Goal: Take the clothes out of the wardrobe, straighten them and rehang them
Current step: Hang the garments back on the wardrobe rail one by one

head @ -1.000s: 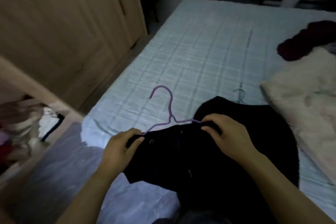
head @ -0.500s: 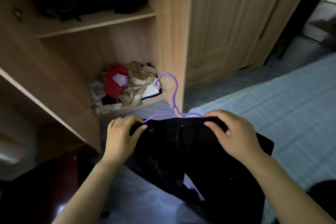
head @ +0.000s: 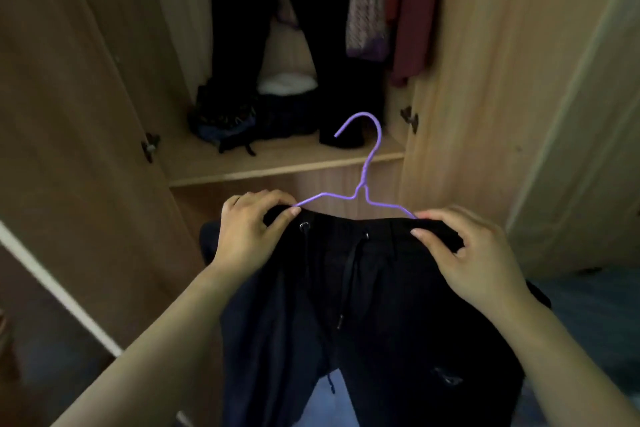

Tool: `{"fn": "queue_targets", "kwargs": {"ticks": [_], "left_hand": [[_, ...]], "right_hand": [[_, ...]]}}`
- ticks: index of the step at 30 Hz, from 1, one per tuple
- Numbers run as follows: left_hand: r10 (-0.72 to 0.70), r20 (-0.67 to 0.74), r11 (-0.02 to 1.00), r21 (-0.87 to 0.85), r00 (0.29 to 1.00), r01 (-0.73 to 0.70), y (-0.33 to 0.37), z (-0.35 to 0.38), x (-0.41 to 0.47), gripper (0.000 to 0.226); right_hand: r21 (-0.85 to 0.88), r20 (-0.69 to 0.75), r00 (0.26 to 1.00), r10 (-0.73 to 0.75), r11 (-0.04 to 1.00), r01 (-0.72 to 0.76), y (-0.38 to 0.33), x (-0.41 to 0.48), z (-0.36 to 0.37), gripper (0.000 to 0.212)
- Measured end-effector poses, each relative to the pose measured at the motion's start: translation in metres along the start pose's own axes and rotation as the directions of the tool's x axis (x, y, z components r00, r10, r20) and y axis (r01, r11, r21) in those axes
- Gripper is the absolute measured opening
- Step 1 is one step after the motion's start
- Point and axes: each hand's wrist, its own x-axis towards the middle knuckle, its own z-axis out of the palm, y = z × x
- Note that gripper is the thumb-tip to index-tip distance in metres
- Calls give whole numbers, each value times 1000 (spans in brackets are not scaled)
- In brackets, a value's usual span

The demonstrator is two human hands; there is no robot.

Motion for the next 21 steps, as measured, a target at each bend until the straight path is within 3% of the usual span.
{"fn": "queue_targets", "kwargs": {"ticks": [11, 17, 21], "left_hand": [[130, -301, 991, 12, 945, -132, -129, -46, 311, 25], [237, -397, 971, 58, 886, -234, -184, -81, 475, 15], [210, -455, 975, 29, 865, -221, -215, -106, 582, 14]], "right_hand": [[-91, -154, 927, -342, 939, 331, -16, 356, 96, 14], [-190, -243, 861, -447, 892, 410, -45, 518, 121, 14], [-296, -299, 793, -531, 841, 452, -71, 623, 138, 14]]}}
